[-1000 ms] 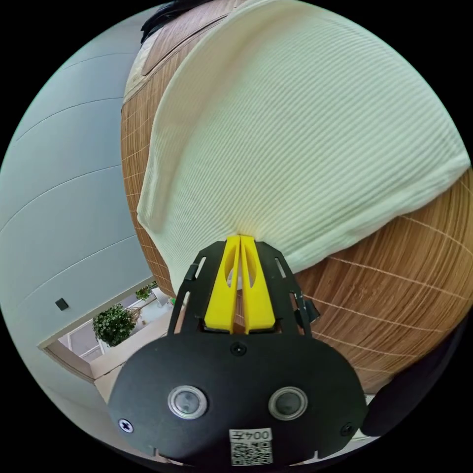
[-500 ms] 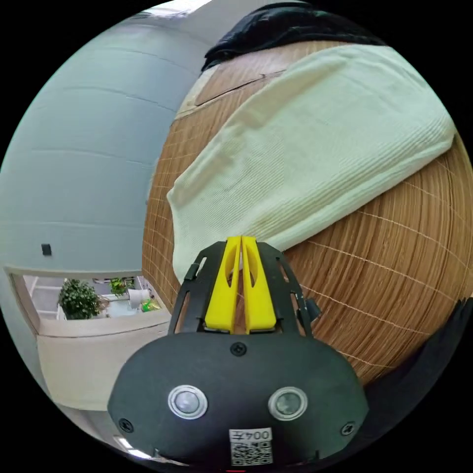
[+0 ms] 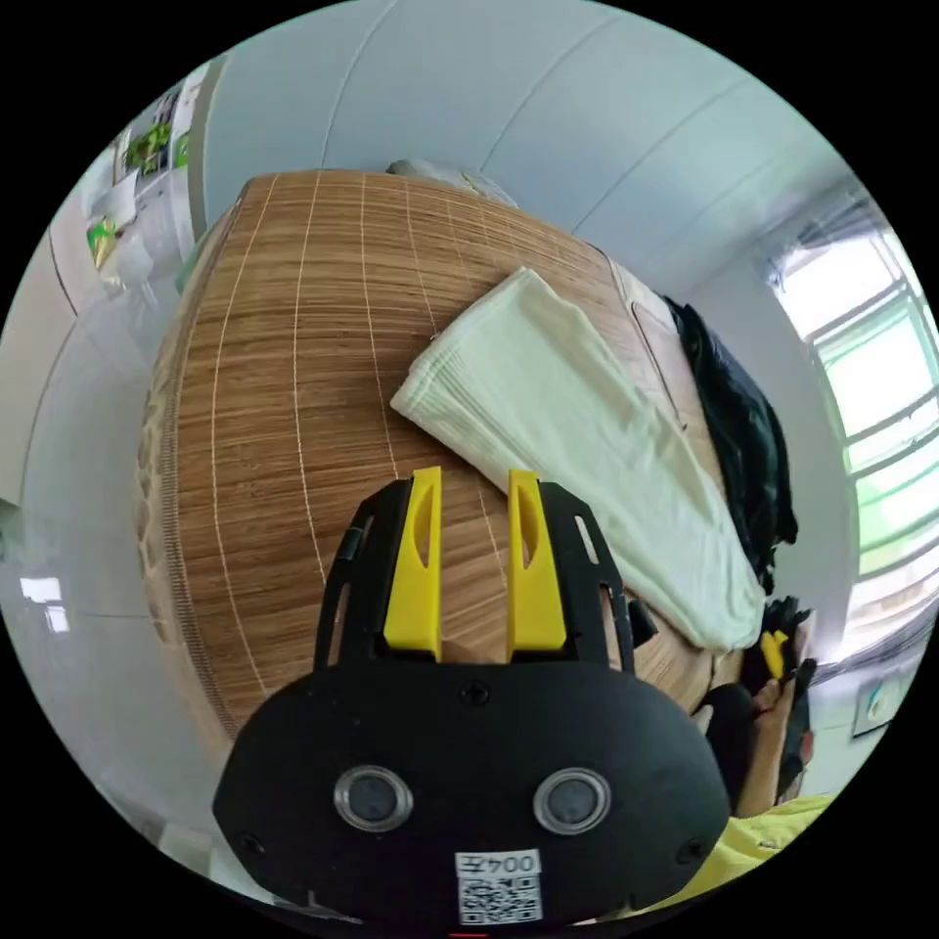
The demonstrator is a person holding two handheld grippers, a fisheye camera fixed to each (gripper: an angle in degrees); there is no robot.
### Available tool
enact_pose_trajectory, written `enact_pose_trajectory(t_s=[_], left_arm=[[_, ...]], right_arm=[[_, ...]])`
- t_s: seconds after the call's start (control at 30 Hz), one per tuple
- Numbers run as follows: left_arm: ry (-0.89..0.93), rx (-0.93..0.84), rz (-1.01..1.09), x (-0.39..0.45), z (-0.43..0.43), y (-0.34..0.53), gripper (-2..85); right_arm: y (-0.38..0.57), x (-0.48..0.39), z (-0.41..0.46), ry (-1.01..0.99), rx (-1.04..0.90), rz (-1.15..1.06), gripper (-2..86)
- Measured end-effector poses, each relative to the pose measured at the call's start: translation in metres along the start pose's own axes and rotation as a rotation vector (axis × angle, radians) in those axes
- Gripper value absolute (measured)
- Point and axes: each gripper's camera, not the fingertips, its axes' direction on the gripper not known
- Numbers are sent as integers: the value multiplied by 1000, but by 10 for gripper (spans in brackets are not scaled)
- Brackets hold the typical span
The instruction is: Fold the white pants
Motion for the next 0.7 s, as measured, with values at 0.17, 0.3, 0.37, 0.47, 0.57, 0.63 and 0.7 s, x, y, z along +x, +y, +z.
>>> enact_pose_trajectory(t_s=[0.17, 0.3, 0.37, 0.47, 0.57, 0.63, 0.7], left_arm=[[107, -30, -133, -45, 11, -37, 106], [177, 2, -199, -64, 22, -54, 92], [218, 20, -223, -67, 27, -64, 85], [233, 50, -205, -55, 38, -81, 72], [242, 108, -194, -40, 46, -89, 51], [203, 128, -202, -30, 44, -90, 42], [80, 129, -176, -13, 37, -85, 33]], right_arm=[[9, 17, 12, 23, -26, 17, 83], [11, 22, 13, 33, -7, 6, 77], [12, 24, 18, 40, -17, -3, 74], [12, 23, 23, 38, -17, -34, 72], [13, 20, 23, 40, 10, -54, 78], [15, 18, 18, 23, 49, -51, 85], [16, 15, 11, -7, 91, -46, 97]])
